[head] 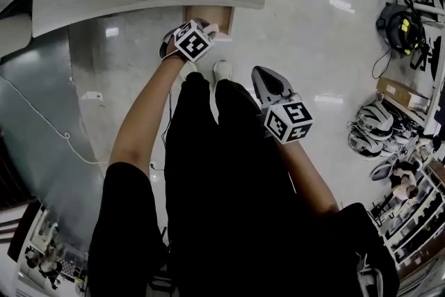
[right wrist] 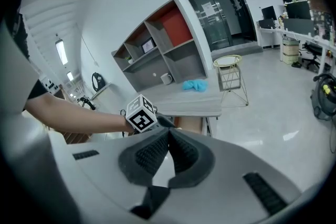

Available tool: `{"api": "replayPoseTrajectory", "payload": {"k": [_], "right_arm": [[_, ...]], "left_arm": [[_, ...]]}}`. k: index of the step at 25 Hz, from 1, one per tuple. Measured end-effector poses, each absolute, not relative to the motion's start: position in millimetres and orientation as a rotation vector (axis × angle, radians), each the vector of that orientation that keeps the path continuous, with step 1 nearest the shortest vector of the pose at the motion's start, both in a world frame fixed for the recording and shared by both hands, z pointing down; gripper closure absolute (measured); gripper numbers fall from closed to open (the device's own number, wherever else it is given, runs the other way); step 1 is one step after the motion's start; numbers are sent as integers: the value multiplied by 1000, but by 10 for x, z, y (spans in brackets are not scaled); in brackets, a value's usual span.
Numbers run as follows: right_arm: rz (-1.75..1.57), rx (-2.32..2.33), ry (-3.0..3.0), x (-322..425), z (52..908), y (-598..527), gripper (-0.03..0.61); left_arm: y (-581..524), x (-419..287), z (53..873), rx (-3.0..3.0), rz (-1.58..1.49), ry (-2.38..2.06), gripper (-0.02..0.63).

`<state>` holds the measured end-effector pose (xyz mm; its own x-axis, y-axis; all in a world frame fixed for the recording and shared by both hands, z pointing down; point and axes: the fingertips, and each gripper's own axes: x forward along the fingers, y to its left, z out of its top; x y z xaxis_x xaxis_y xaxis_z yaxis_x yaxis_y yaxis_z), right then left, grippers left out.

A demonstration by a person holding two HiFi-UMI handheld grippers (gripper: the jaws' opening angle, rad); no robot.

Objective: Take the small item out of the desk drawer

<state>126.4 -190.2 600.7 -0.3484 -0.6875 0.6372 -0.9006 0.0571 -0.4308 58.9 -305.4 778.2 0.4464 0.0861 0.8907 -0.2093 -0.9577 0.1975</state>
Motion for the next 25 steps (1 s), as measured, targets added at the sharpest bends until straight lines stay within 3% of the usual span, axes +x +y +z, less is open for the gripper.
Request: {"api": "replayPoseTrajectory", "payload": {"k": [25], "right_arm": [[901,1483,-2217,1632,5419,-2442,578]], "left_arm": [[-3115,234,6268,2479,1330,-464,500]]}}
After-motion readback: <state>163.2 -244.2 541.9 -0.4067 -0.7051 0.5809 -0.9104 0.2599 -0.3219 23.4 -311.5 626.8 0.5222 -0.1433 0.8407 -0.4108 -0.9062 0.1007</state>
